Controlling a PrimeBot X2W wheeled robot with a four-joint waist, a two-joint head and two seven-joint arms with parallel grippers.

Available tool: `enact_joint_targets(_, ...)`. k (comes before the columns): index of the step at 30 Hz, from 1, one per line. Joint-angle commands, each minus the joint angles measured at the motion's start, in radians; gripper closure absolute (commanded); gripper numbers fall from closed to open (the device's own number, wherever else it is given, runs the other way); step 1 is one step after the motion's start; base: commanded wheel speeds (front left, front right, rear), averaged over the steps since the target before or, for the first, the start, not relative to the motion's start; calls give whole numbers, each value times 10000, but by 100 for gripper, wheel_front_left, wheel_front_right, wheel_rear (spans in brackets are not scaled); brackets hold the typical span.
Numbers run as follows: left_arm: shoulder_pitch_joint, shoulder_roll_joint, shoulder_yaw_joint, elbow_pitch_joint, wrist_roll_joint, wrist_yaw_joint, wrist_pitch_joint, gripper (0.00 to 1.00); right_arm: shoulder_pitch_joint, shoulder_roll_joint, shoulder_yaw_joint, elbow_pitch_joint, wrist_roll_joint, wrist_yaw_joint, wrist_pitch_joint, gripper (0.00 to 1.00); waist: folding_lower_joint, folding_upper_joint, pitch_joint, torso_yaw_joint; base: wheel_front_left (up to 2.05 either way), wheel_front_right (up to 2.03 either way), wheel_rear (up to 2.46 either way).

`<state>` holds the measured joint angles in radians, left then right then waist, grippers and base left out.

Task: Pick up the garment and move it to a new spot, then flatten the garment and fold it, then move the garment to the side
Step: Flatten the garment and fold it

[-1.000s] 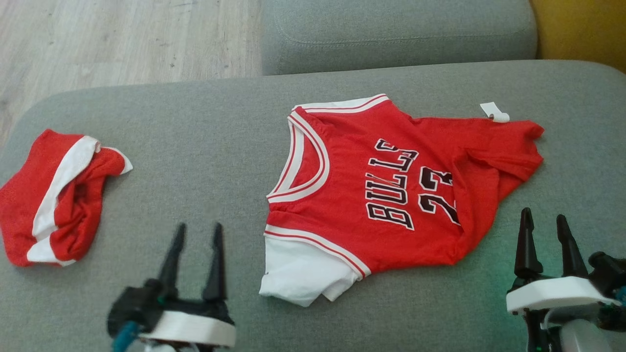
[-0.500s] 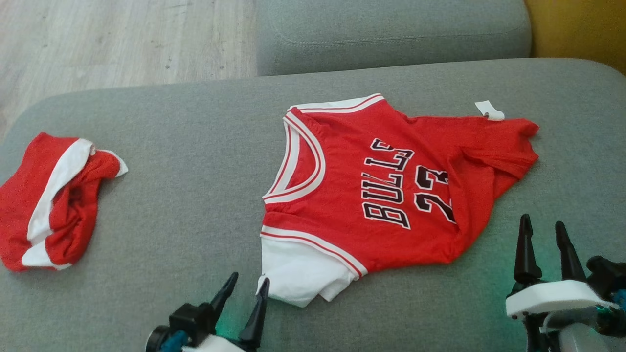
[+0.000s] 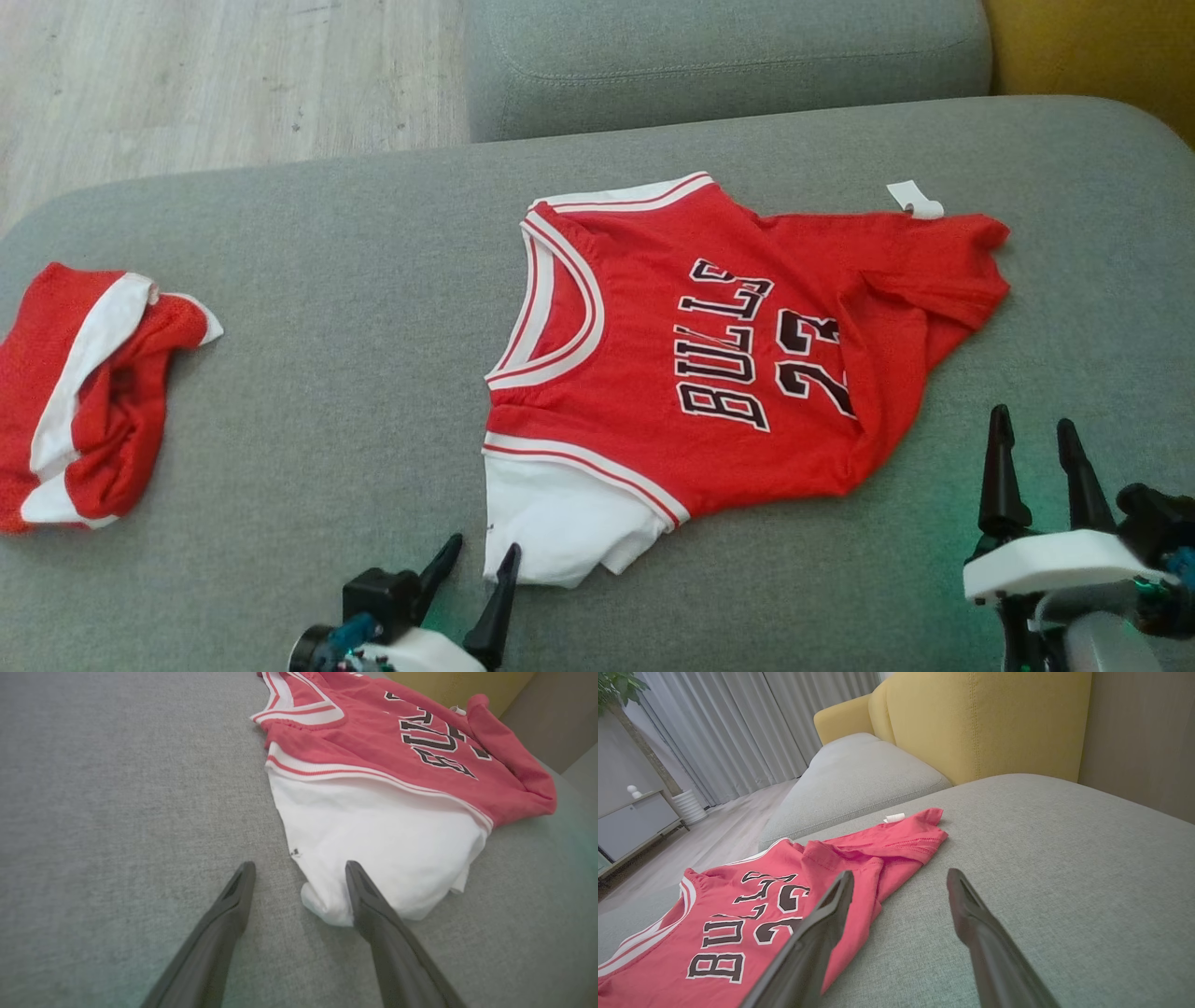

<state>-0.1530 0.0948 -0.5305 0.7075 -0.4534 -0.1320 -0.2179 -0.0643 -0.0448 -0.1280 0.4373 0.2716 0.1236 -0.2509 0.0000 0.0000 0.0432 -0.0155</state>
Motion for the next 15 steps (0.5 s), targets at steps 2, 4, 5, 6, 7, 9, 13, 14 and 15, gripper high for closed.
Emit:
enact_joint_targets(2,-471,7,94,18,-162,23,66,0,-424,-55,267,-231,-80,71,-109,0,0,0,10,-2,0,0,0)
enact_joint_targets(4,-496,-16,-80,102,-281,20,157,0,-434,-55,280,-221,-78,71,-109,0,0,0,13,-7,0,0,0)
enact_joint_targets(5,-506,-26,-210,113,-351,19,217,0,-444,-55,289,-215,-76,71,-109,0,0,0,25,-11,0,0,0)
enact_joint_targets(6,-519,-30,-325,126,-434,18,281,0,-457,-55,294,-210,-76,71,-109,0,0,0,36,-11,0,0,0)
enact_joint_targets(7,-533,-25,-453,139,-511,17,357,0,-472,-55,301,-199,-78,71,-109,0,0,0,41,-11,0,0,0)
enact_joint_targets(9,-577,20,-744,130,-651,16,493,0,-511,-55,304,-171,-85,71,-109,0,0,0,65,-12,0,0,0)
enact_joint_targets(13,-654,112,-1065,94,-883,16,577,0,-558,-55,277,-128,-136,71,-109,0,0,0,99,0,0,0,0)
enact_joint_targets(14,-679,134,-1222,66,-957,15,631,26,-569,-55,260,-110,-154,71,-109,0,0,0,113,14,0,0,0)
enact_joint_targets(15,-706,161,-1358,25,-1041,15,647,84,-582,-55,248,-82,-181,71,-109,0,0,0,127,30,0,0,0)
